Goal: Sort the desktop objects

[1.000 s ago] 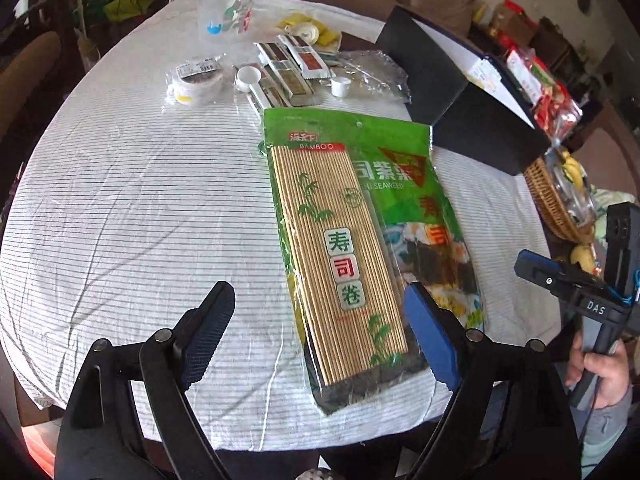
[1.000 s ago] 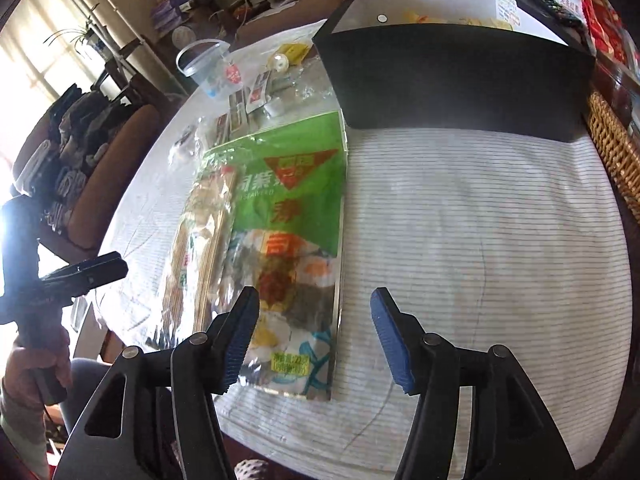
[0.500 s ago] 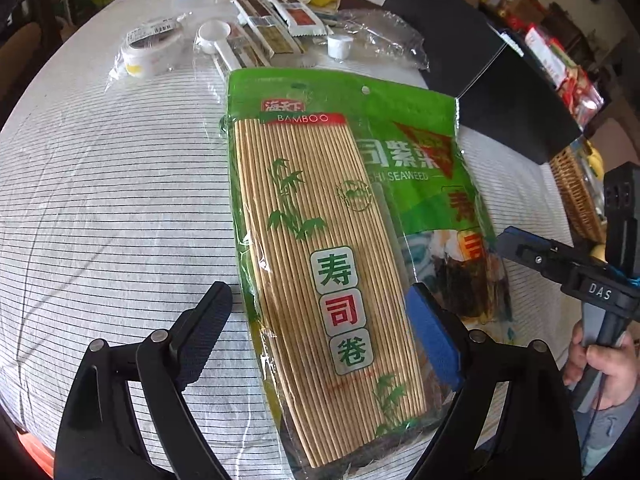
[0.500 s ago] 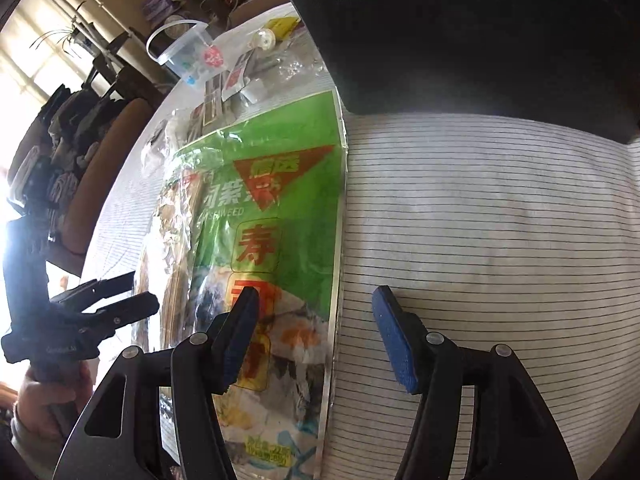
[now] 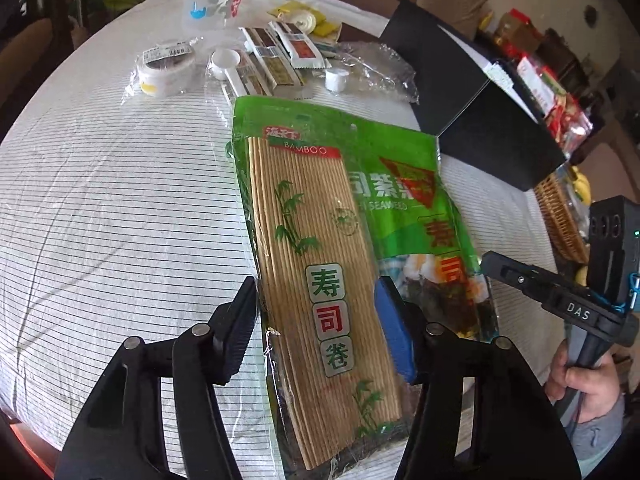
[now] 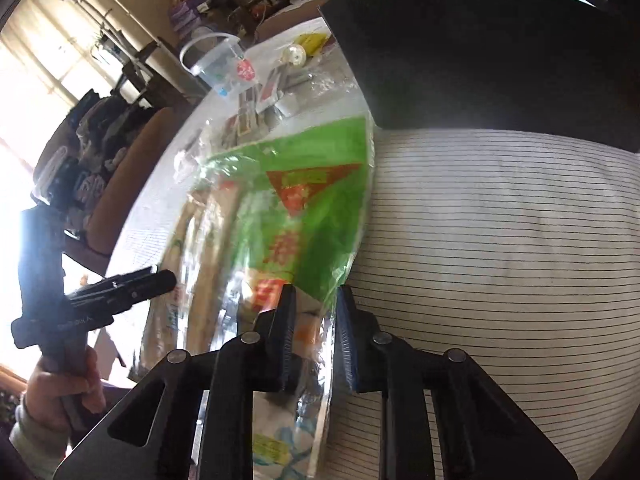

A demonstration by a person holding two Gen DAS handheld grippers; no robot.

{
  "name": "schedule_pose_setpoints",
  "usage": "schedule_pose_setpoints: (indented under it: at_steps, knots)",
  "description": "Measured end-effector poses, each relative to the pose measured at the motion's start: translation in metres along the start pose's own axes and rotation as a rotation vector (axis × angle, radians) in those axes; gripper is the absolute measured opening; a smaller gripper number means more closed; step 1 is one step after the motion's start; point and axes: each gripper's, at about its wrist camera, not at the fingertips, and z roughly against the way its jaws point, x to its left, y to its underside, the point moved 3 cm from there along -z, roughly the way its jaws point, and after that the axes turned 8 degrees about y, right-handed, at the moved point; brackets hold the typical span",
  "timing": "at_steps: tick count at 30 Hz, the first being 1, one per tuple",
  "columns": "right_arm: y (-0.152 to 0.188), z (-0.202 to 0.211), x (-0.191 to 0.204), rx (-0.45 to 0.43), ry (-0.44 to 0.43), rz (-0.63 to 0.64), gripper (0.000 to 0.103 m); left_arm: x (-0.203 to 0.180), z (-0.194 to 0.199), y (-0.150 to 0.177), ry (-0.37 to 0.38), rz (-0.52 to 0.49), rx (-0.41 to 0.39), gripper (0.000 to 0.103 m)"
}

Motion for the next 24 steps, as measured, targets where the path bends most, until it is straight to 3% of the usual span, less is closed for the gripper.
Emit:
schedule_pose_setpoints:
  at_steps: [6,9,12,15,20,24]
  knots:
    - [0.007,0.003,0.005,0.016,0.001,0.005,0.023,-0.010,0.002,0.002,0.076,-0.004,0.012,0.056]
    - [0.010,-0.001,0.001,0.047,0.069,0.016,0.037,-0.010,0.001,0.001,0.118,0.020,0.014,0.056]
    - [0.013,-0.005,-0.001,0.053,0.109,0.038,0.037,-0.008,-0.004,0.002,0.140,0.035,0.019,0.067]
    - [0.015,-0.009,-0.004,0.061,0.136,0.045,0.038,-0.009,0.001,0.003,0.228,0.068,-0.002,0.071]
    - [0.019,-0.014,0.003,0.063,0.169,0.096,0.048,-0.018,0.019,-0.004,0.375,0.135,-0.025,0.071]
    - [0.020,-0.009,0.008,0.053,0.277,0.153,0.049,-0.032,0.027,-0.015,0.409,0.122,-0.027,0.071]
